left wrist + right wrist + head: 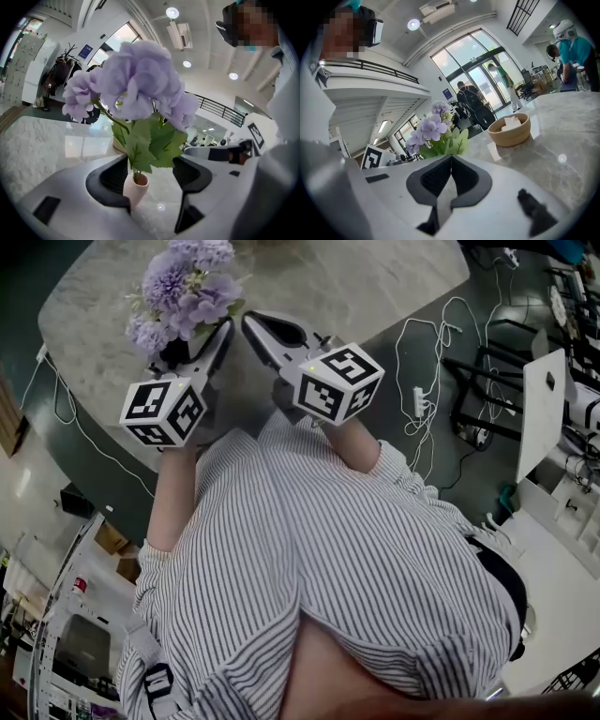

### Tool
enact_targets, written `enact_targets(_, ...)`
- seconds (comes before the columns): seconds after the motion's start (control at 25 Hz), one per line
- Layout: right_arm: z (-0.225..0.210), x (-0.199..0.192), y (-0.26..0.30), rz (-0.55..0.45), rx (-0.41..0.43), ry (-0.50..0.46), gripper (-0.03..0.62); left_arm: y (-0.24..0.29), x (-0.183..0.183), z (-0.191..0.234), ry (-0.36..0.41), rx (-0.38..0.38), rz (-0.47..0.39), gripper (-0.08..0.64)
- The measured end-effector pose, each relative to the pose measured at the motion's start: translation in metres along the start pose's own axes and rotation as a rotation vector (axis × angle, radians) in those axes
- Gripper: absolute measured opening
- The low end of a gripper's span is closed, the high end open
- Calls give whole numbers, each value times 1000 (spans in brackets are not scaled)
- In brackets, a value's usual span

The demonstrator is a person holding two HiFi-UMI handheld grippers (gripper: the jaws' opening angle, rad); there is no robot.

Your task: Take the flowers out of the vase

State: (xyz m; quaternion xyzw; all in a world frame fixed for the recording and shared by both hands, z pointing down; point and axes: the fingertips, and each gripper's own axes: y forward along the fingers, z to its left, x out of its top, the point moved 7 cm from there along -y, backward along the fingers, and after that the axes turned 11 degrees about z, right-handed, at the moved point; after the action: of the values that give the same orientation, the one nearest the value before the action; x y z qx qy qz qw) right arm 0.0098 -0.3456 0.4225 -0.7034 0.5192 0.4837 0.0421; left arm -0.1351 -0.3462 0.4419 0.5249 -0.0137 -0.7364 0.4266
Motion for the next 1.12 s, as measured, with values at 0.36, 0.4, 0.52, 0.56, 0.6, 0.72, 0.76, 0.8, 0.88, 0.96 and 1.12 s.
enact_targets(0.36,2,-2,-4,4,6,3,15,2,6,1,33,22,-27,244)
enact_targets(0.4,2,-2,-4,4,5,3,15,1,6,2,34,27,-33,230)
enact_targets(0.52,0,-3,-3,8,4,6,15,2,8,5,39,44,-49,180)
enact_targets(0.56,0,-3,-4,9,4,6,15,2,8,5,45,50,-54,173)
enact_targets(0.6,0,-3,-4,9,4,6,15,2,8,5,49,55,-58,164)
enact_targets(0.72,1,-4,-6,7,4,5,15,0,9,5,50,63,-68,129)
enact_targets(0.76,1,-4,-6,7,3,5,15,-1,9,6,52,63,-69,124)
enact_targets(0.8,2,-5,-6,7,3,5,15,-1,9,7,53,63,-69,124)
enact_targets(0.88,2,-5,-5,8,3,3,15,0,9,8,55,64,-70,114)
enact_targets(0.96,1,-5,-5,9,3,3,15,1,9,8,52,67,-70,103)
enact_targets(1.12,0,-5,-6,11,1,0,15,1,9,10,37,71,-75,74)
